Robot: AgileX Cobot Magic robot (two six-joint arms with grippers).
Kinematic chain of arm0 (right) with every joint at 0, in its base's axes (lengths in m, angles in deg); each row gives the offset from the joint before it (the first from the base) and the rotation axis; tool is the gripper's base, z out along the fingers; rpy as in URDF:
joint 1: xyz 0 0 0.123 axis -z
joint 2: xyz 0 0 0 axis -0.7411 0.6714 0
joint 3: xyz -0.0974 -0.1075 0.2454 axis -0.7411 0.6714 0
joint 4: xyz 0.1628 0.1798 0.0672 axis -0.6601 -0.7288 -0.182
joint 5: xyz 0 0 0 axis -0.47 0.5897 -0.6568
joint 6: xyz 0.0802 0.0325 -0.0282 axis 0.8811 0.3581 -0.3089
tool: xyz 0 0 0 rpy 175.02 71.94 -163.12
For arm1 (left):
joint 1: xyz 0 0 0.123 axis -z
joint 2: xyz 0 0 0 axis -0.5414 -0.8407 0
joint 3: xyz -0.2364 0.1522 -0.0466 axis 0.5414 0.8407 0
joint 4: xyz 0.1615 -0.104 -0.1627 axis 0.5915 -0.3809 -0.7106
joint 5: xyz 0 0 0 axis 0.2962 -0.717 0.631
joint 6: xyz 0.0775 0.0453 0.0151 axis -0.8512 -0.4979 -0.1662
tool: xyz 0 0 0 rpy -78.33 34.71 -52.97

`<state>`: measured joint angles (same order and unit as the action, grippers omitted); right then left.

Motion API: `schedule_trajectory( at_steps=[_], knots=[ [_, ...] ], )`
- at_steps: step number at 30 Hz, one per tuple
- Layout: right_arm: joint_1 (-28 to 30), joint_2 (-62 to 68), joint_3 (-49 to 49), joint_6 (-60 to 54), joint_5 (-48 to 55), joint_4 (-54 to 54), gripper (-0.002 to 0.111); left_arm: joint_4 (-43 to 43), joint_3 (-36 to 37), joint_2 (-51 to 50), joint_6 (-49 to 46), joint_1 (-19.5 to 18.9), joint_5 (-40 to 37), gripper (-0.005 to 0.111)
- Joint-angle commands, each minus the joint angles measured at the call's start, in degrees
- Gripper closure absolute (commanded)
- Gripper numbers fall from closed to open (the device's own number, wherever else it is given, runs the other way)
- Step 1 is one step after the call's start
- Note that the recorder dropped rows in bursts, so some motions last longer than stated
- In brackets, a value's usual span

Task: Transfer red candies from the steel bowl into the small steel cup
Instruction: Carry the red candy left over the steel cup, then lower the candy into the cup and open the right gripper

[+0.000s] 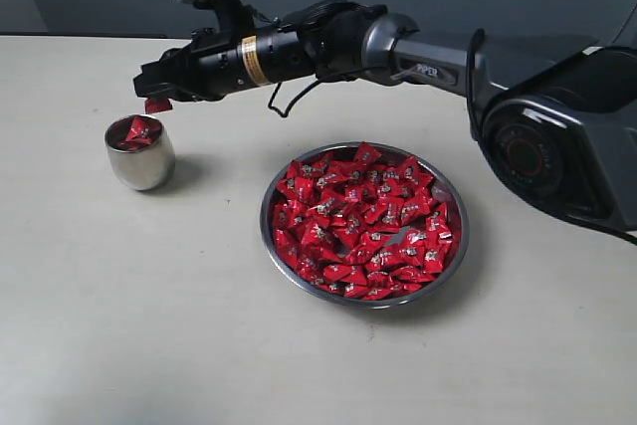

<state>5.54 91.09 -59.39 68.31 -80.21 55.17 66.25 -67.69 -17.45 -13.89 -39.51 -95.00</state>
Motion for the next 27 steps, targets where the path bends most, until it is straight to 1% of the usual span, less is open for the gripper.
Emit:
schedule_trajectory(
  at_steps=[1, 7, 14, 22, 27],
  knots=[
    [-1.09, 1.48, -2.39, 0.95, -0.88, 0.58, 0.109, 0.06, 0.22, 0.26, 0.07, -0.03, -0.03, 0.106],
    [-2.28, 1.82, -2.80, 1.82, 0.23, 1.69, 0.109, 0.06, 0.22, 0.26, 0.07, -0.03, -0.03, 0.106],
    [-2.39, 1.82, -2.80, 1.82, 2.67, 1.81, 0.109, 0.06, 0.22, 0.26, 0.07, -0.03, -0.03, 0.106],
    [-2.53, 1.82, -2.80, 1.82, 5.41, 0.16, 0.109, 0.06, 0.22, 0.26, 0.07, -0.03, -0.03, 0.106],
    [-4.30, 2.45, -2.80, 1.45, 9.14, 0.17, 0.109, 0.06, 0.22, 0.26, 0.07, -0.03, -0.03, 0.106]
  ],
)
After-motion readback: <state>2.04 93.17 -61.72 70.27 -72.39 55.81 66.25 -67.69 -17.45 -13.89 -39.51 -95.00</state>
